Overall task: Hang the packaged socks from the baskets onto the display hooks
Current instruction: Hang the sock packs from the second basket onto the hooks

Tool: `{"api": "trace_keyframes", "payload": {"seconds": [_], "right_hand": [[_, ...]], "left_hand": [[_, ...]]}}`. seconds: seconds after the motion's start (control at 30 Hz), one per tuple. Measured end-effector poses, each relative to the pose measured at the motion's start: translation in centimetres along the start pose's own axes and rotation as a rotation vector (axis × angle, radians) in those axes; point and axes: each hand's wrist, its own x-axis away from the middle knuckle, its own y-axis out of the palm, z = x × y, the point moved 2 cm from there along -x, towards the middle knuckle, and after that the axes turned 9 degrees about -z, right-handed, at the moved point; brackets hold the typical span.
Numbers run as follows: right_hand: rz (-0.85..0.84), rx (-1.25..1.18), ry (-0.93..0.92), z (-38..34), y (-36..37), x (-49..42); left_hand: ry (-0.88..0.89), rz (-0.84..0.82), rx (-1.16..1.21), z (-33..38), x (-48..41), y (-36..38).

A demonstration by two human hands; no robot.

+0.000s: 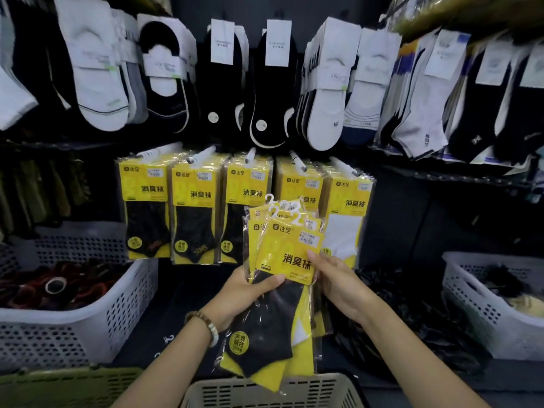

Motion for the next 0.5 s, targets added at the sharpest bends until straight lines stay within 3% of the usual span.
{"api": "trace_keyframes", "payload": {"seconds": [0.2,0.5], "right_hand": [[0.205,-0.020,-0.066,-0.9,-1.7,-0.2],[0.233,-0.050,-0.144,-2.1,-3.5,0.6]], "left_hand": [[0.033,0.017,0.007,1.0,-1.8,1.1],[0.075,-0.026,0.042,1.4,-3.7,2.8]]}}
